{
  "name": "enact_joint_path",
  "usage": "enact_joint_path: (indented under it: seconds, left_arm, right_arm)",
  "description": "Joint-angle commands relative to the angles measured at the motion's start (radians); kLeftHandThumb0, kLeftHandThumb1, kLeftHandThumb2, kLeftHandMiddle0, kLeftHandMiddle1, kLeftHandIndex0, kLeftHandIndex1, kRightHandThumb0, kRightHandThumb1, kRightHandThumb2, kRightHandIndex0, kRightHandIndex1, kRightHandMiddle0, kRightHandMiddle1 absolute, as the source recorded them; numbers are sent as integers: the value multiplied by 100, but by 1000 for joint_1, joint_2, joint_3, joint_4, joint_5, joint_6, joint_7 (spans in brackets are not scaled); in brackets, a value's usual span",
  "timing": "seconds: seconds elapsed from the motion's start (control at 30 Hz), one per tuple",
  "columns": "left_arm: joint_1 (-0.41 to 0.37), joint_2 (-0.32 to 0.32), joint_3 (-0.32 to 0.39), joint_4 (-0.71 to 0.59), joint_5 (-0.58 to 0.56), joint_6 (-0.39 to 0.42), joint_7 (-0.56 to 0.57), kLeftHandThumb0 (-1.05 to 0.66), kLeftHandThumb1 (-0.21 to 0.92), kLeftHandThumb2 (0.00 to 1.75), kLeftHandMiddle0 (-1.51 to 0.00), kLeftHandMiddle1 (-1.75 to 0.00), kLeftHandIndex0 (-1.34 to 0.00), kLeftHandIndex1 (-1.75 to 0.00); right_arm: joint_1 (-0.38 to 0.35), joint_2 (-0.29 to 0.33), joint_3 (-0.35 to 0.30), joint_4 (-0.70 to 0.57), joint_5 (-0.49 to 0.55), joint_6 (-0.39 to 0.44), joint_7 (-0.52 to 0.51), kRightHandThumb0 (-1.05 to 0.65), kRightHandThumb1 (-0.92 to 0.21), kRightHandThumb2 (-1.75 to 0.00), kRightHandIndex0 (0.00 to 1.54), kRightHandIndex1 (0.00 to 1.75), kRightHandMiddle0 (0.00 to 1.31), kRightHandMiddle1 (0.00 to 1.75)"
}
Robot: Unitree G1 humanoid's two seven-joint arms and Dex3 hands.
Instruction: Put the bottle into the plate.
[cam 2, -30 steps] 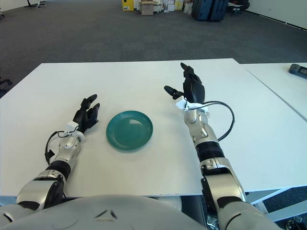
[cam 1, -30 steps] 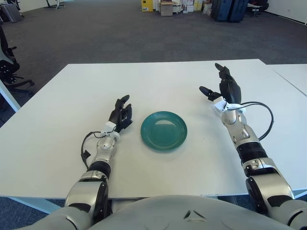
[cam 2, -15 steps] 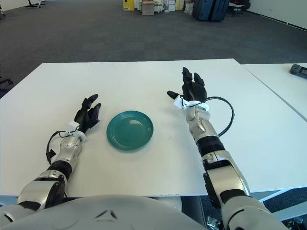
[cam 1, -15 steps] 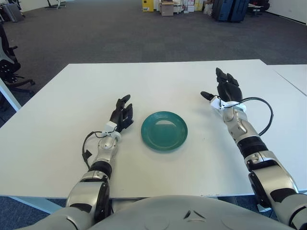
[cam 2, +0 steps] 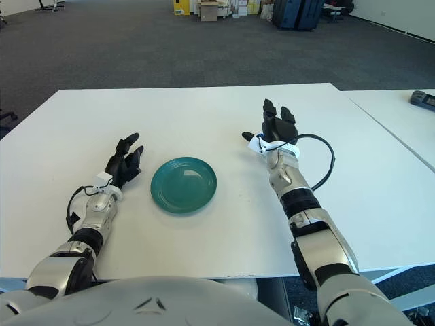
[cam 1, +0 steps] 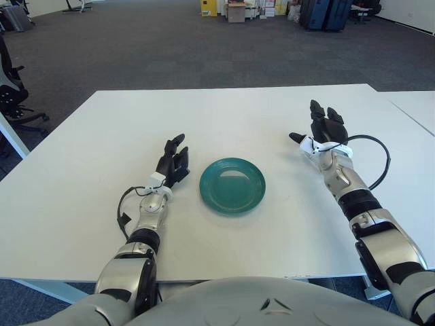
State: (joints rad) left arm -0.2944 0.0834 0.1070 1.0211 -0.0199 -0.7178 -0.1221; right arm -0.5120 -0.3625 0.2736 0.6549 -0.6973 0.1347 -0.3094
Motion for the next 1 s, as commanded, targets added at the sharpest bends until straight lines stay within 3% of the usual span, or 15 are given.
enact_joint_path:
  seconds: [0.0,0.4,0.7,0.97]
  left_arm:
    - [14,-9,-1,3,-9,-11,-17,-72,92,78,-45,-1,0,-71]
    - [19,-15,3,-2,-25,-1,-41,-73,92,75,-43,0,0,-73]
    - [22,-16,3,-5,-21,-13,-38,-73,92,75,-44,-1,0,-72]
    - [25,-15,3,-8,-21,-27,-38,-72,92,76,-45,-1,0,-72]
  right_arm:
    - [-40,-17,14,24,-14,20,12,-105,-92,-55,0,0,0,0]
    - [-52,-52,23,61,-10,56,13,-105,-92,-56,0,0,0,0]
    - [-54,-56,27,55,-2,124,42,-105,-92,-57,0,0,0,0]
    - [-54,-48,32,94,13,138,69,-105,-92,-62,0,0,0,0]
